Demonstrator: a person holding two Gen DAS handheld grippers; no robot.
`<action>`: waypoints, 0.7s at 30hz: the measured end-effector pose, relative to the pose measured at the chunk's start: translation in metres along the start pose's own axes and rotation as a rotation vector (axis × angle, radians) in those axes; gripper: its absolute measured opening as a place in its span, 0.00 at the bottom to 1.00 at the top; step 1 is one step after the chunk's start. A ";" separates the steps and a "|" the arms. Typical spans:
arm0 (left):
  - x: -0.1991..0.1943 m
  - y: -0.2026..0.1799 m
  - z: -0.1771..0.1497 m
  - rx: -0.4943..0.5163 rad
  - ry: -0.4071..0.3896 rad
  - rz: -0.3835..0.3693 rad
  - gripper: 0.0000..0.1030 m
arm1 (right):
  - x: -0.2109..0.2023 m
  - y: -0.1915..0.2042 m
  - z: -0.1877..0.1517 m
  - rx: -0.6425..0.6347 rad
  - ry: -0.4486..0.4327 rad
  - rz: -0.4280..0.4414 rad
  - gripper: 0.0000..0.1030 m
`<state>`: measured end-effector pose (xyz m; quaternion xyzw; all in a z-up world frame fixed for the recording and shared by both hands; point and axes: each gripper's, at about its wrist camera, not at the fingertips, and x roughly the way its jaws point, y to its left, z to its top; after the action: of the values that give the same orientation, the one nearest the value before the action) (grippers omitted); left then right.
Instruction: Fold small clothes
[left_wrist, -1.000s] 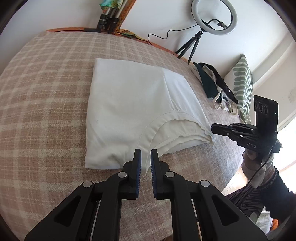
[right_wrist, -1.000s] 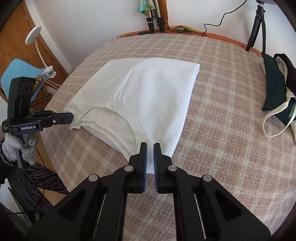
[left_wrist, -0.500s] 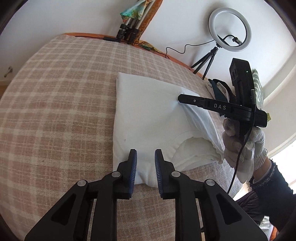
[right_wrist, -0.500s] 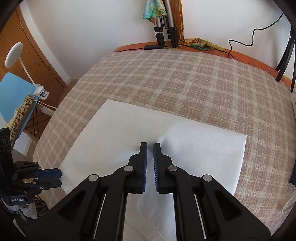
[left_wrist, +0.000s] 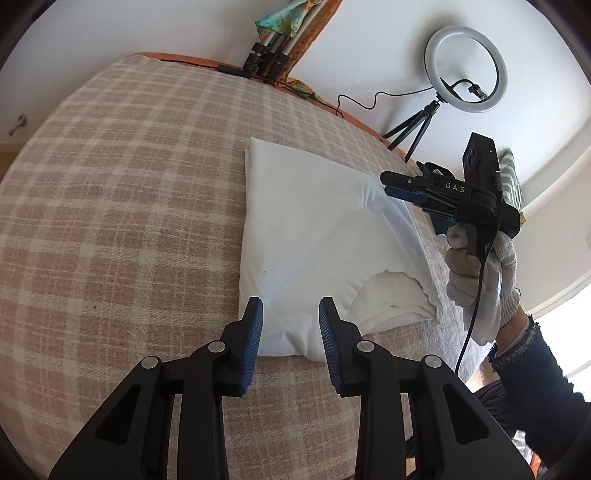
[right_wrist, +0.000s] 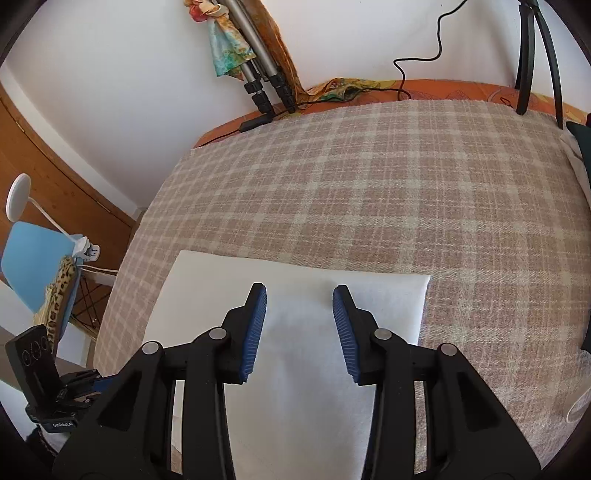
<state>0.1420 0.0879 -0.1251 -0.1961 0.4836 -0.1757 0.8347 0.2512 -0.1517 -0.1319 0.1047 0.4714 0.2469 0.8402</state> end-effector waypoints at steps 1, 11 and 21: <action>-0.001 0.003 0.001 -0.012 0.001 0.004 0.29 | 0.003 -0.006 0.000 0.014 0.014 -0.024 0.39; -0.003 0.020 0.005 -0.147 0.011 -0.073 0.47 | -0.026 -0.056 -0.009 0.135 0.017 -0.073 0.54; 0.014 0.048 -0.009 -0.396 0.076 -0.230 0.47 | -0.028 -0.086 -0.030 0.264 0.055 0.162 0.54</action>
<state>0.1456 0.1210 -0.1633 -0.4031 0.5142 -0.1784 0.7357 0.2407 -0.2416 -0.1627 0.2452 0.5127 0.2527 0.7830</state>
